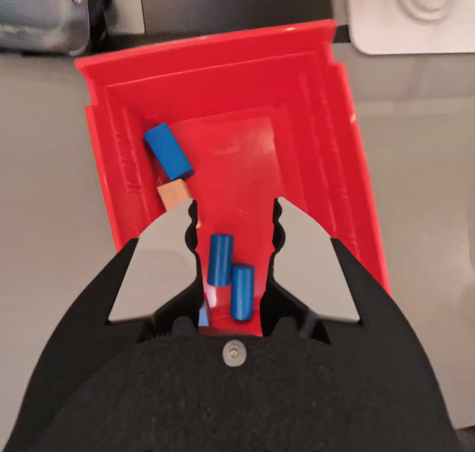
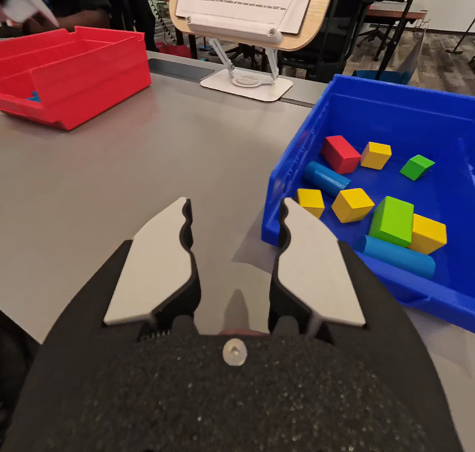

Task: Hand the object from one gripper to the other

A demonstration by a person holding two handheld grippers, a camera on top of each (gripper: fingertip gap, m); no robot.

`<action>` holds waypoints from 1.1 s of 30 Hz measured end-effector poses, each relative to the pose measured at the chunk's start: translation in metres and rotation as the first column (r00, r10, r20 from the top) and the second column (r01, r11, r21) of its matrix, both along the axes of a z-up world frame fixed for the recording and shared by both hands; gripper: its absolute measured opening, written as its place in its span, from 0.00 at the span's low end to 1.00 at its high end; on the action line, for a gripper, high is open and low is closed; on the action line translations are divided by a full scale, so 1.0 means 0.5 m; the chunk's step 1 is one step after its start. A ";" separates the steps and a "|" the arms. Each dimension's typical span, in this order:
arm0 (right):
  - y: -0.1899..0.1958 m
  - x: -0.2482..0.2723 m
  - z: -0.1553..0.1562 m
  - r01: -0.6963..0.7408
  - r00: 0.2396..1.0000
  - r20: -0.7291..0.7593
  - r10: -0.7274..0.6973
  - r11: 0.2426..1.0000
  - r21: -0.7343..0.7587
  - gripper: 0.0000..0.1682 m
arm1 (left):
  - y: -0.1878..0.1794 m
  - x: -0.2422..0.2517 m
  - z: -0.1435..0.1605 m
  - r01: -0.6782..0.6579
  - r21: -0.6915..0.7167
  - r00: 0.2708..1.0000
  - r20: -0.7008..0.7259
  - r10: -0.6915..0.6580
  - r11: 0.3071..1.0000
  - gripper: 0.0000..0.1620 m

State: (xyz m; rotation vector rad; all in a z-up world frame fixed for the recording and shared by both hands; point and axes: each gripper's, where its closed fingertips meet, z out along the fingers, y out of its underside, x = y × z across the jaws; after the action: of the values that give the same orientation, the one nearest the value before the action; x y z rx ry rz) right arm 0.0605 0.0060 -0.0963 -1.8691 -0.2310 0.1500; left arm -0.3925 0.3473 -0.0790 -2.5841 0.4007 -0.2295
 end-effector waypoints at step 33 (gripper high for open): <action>-0.008 -0.015 -0.044 -0.047 0.995 0.086 0.055 0.995 -0.089 0.37 | 0.128 -0.028 -0.163 -0.136 -0.218 0.985 -0.134 0.108 0.967 0.22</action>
State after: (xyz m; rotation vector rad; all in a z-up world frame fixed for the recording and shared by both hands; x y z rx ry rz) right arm 0.0528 0.0018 -0.1183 -1.9592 -0.3384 0.1138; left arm -0.4064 0.4113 -0.1603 -2.8451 0.2692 -0.0781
